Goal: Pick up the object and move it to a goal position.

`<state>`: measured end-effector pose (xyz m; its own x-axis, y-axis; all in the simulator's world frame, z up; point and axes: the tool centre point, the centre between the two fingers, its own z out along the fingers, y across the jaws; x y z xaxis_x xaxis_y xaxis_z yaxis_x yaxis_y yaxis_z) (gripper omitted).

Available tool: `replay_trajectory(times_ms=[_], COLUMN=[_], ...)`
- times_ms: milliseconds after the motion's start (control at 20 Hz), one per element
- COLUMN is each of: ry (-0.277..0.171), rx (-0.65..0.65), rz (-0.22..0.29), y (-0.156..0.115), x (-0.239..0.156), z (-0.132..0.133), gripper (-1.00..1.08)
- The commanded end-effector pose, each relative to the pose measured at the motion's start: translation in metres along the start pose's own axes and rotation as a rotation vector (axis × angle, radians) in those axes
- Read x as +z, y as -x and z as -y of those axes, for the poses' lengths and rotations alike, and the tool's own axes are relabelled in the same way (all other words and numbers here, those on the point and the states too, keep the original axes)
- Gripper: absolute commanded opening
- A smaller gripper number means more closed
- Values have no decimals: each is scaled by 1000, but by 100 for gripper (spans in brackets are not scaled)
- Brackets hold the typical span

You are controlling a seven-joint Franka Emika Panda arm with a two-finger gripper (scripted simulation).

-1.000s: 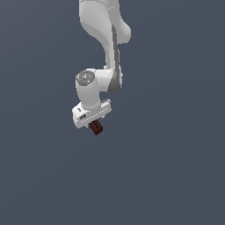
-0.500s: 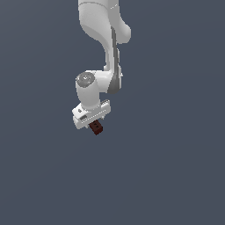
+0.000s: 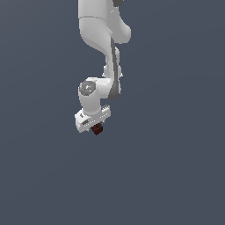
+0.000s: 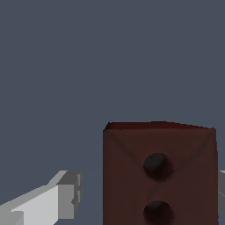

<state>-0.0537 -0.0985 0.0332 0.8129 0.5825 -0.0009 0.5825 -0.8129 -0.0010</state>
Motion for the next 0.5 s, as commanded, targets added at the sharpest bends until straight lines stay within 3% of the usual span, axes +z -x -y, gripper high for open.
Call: replay_trajectory(times_ms=[0,100,150,450], ry=[1,1,1,1], rx=[0,0,0,0], rz=[-1,-1,-1,-1], y=[0,-1,-1,-1], x=[5,6,6,6], z=[-1,-1,-1,-1], gripper=[100,100,-100,-100])
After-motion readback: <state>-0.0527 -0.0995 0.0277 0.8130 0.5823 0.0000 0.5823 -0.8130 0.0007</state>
